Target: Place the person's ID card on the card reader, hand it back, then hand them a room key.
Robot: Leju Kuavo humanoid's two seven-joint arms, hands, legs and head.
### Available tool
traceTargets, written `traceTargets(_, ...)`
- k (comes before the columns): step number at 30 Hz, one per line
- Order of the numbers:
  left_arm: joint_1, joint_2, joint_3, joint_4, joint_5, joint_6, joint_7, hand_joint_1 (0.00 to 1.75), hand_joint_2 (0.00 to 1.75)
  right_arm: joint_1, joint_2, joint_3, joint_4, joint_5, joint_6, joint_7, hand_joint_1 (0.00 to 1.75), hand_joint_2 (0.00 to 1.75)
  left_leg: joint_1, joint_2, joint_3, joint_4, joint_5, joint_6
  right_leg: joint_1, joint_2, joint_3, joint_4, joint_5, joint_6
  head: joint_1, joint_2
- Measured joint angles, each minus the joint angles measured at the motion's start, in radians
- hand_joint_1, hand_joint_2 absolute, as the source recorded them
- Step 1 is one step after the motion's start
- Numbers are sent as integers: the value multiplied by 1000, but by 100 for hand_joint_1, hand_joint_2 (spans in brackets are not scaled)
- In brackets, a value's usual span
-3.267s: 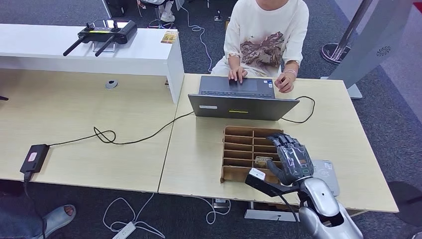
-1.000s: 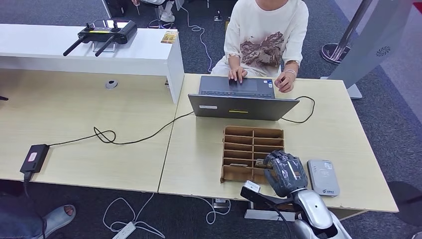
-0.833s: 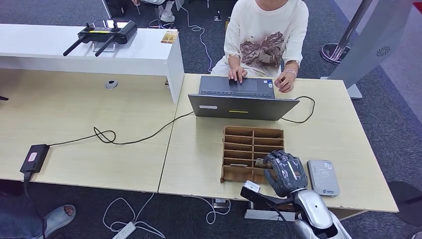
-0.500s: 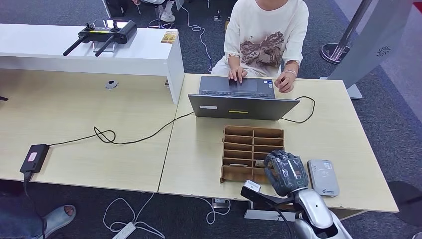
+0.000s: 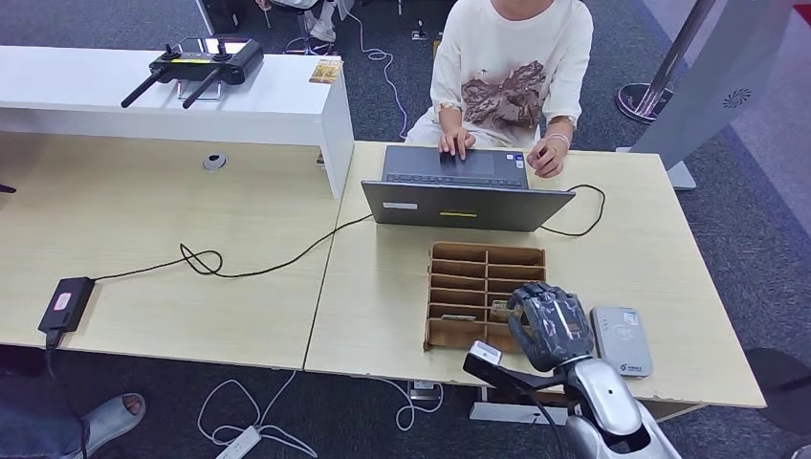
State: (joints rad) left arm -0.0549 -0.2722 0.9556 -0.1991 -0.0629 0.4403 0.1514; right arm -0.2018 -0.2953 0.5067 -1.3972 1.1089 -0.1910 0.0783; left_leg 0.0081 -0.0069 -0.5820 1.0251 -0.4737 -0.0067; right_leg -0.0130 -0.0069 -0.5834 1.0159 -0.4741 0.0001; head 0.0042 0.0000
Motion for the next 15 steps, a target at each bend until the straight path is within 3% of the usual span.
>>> traceTargets(15, 0, -1, 0, 0, -3, -1, 0, 0, 0, -3, 0, 0, -10, 0, -6, -2, 84, 175, 0, 0, 0, 0, 0, 0, 0, 0, 0, 0, 0, 0, 0, 0)
